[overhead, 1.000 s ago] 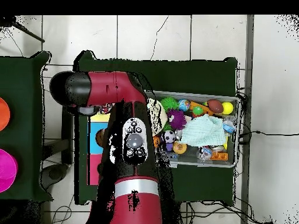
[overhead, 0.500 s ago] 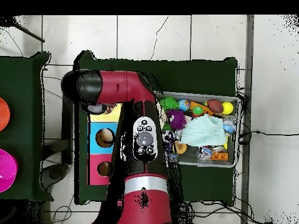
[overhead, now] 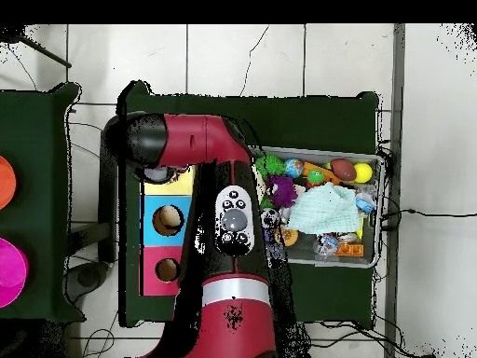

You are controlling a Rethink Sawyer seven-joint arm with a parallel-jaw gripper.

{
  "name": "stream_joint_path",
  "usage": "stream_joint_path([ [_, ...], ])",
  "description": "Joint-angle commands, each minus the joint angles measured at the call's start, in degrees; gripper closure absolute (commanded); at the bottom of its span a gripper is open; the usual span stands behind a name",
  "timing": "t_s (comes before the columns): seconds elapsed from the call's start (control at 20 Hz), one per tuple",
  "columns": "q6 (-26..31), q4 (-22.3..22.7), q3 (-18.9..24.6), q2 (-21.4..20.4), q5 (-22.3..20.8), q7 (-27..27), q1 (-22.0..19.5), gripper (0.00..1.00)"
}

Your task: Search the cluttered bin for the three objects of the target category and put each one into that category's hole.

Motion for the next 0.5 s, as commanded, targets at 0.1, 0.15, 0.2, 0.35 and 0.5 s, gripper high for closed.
stream_joint_path([
  [0.1, -3.89, 2.28, 1.13, 3.76, -2.71, 4.80, -0.98, 1.00],
  [0.15, -4.09, 2.26, 1.02, 3.89, -2.85, 4.95, -0.84, 1.00],
  [0.2, -4.27, 2.20, 0.96, 4.05, -2.92, 5.11, -0.75, 1.00],
  [0.35, -4.06, 1.32, 0.81, 4.74, -3.11, 5.28, -0.60, 1.00],
  [0.5, -4.14, 1.21, 0.74, 4.91, -3.17, 5.48, -0.40, 1.00],
])
